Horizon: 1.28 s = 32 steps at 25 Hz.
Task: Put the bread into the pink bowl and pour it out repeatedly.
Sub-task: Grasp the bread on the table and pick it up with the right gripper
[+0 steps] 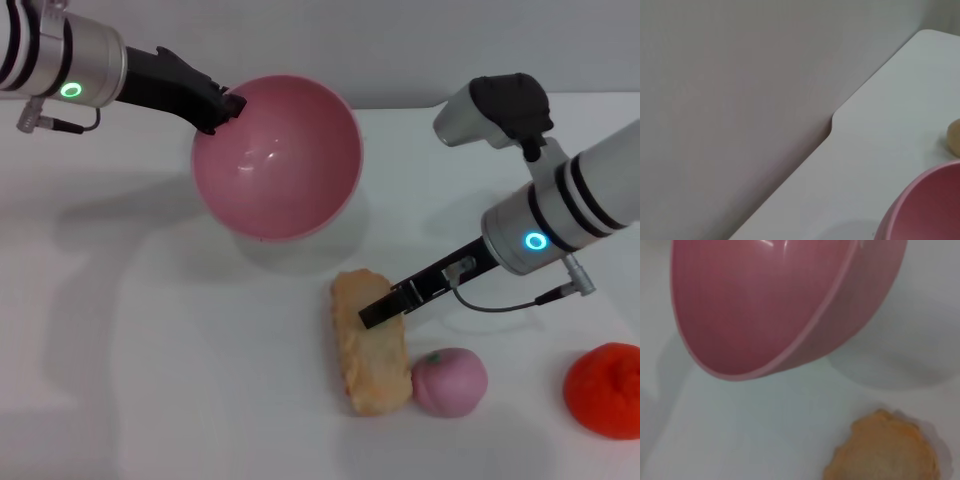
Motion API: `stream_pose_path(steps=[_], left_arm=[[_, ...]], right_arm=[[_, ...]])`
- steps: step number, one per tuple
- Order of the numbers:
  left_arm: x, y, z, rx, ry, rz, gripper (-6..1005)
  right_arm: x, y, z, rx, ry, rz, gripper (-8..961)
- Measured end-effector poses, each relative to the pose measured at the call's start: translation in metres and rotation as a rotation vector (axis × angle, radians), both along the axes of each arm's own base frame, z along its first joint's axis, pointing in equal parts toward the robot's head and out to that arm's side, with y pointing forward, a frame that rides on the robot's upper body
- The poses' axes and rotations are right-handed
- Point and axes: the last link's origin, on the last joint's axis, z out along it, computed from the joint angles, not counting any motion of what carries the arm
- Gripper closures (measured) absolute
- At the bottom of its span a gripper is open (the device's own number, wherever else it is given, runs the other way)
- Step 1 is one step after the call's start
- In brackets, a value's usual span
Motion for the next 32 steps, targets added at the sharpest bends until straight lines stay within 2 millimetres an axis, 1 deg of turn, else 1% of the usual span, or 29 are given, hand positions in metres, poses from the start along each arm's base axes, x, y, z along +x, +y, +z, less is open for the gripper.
stream_pose_path(steps=[10,25,32], left_arm=[[-0.002,-0.002,-0.001,0.001,0.003,-0.01,950],[-0.001,-0.003,-0.003,-0.004,0.006,-0.019,949],[-0.002,-0.004,-0.005,-0.012,0.006,-0.017,948]], right_arm=[[-0.004,0.004,-0.004,-0.004,-0.013,-0.012,414],[-0.001,0.005,-0.008,-0.011,-0.025,-0.027,413],[0.002,0.001,-0.011,-0.026,-0.041,-0.027,416]])
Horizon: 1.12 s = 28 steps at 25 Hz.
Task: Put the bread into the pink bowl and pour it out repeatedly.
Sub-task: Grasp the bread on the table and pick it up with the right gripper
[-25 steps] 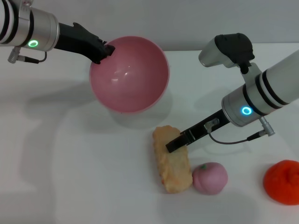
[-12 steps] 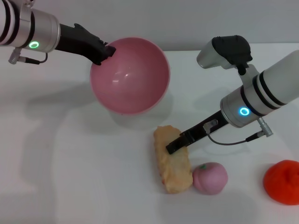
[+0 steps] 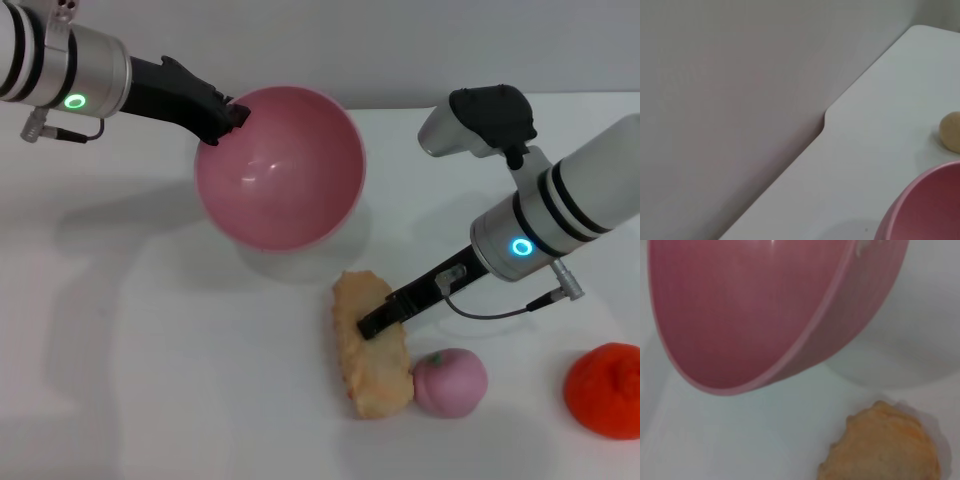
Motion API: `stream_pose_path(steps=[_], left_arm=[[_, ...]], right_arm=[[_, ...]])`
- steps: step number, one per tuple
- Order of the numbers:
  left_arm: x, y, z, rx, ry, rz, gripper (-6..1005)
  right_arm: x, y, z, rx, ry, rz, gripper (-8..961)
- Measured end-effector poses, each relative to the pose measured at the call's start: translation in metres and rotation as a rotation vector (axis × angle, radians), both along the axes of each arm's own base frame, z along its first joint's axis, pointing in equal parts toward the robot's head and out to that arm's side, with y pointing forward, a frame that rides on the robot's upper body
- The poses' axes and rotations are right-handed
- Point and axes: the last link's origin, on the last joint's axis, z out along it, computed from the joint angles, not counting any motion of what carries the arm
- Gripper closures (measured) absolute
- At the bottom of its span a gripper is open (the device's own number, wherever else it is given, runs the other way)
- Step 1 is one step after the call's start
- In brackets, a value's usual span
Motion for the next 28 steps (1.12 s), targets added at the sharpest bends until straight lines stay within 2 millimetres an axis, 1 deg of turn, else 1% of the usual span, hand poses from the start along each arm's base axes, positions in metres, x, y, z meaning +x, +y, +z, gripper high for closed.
stream_pose_path(steps=[5,16,22,28], left_arm=[[-0.001,-0.0015,-0.0013,-0.006,-0.001,0.001,948],[-0.0043,-0.0041,-0.002,-0.016,0.0,0.009,947],[-0.0068,-0.0062,-0.0028,-0.023,-0.001,0.016,946],[-0.0085,-0.0076,-0.0034,-0.027,-0.002,0.022,946]], right_arm=[[0.0009,-0.0002,-0.0017,-0.003,-0.003,-0.005,418],[0.0013,-0.0002,-0.0022,0.007,0.0,-0.001,476],[-0.0029,-0.0011,-0.005,0.008,-0.013,0.043,586],[-0.0045,-0.0033,-0.0067,0.002,-0.023,0.069,641]])
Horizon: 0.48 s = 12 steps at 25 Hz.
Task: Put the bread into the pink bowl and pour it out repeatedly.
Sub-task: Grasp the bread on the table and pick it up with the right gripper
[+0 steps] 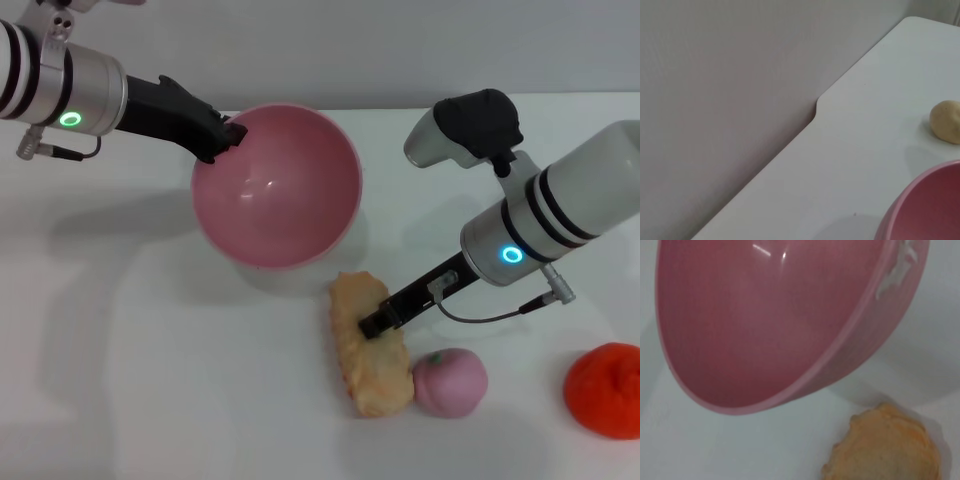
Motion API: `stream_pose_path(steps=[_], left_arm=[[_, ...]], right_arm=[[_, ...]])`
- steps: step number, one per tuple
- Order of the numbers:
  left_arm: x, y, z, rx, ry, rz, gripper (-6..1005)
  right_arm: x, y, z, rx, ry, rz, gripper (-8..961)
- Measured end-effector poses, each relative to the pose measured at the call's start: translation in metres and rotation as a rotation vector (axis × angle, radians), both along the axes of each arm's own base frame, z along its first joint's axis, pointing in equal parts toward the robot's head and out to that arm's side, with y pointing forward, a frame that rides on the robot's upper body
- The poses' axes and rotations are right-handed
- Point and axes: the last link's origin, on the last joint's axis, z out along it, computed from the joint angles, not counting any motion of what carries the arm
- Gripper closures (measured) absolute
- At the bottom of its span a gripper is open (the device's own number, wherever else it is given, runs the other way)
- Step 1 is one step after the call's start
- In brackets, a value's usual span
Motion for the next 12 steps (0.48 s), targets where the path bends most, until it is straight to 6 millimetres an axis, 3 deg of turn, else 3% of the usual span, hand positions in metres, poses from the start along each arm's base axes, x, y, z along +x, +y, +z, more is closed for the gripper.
stream_pose_path(steps=[12], left_arm=[[0.0004,-0.0003,-0.0006,-0.002,-0.002,0.002,945]], right_arm=[[0.0028,-0.0016,0.0002,0.001,0.001,-0.006,724]])
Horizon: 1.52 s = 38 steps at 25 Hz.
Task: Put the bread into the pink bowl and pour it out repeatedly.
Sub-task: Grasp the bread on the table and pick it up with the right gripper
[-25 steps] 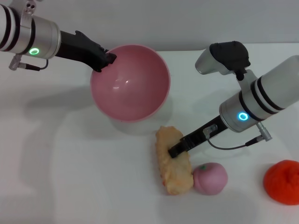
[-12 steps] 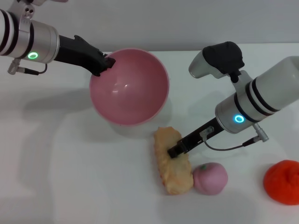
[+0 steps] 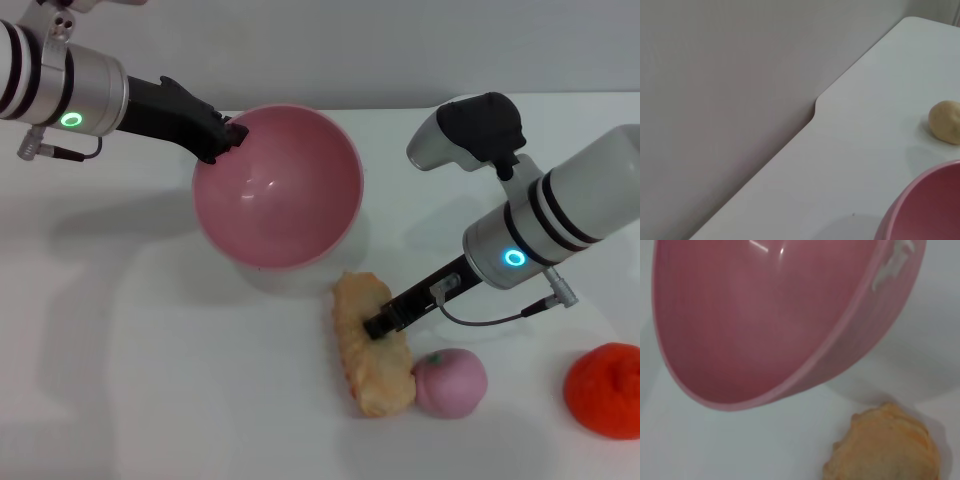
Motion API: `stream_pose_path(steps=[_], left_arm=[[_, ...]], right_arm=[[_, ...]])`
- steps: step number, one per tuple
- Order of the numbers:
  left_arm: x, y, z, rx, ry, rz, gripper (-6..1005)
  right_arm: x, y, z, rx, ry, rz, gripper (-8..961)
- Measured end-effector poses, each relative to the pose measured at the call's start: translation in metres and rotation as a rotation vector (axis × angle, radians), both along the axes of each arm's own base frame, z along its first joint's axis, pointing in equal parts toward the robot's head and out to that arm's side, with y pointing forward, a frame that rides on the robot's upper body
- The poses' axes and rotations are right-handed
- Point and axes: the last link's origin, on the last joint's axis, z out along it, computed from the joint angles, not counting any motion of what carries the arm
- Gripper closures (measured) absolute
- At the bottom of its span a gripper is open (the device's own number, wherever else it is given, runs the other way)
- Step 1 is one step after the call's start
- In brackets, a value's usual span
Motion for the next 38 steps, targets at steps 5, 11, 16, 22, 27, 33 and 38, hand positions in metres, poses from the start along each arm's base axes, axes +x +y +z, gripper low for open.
stream_pose_path(steps=[5,11,16,22,27,33,38], left_arm=[[0.0,0.0,0.0,0.001,-0.001,0.001,945],[0.0,0.0,0.0,0.002,-0.001,0.002,944],[0.0,0.001,0.001,0.009,-0.002,0.004,944],[-0.002,0.003,0.003,0.018,-0.003,0.014,944],[-0.002,0.004,0.006,0.028,-0.007,0.023,943],[-0.003,0.005,0.005,0.04,-0.014,0.038,943],[-0.001,0.006,0.005,0.045,-0.021,0.047,942]], right_arm=[[0.0,0.0,0.001,0.003,0.003,0.0,761],[0.002,-0.002,0.004,0.018,0.015,0.005,810],[0.005,-0.005,0.008,0.036,0.036,0.003,813],[0.01,-0.011,0.015,0.073,0.058,0.011,816],[0.02,-0.016,0.03,0.169,0.088,0.015,827],[0.035,-0.017,0.056,0.327,0.12,0.016,833],[0.042,-0.011,0.07,0.407,0.13,0.022,837]])
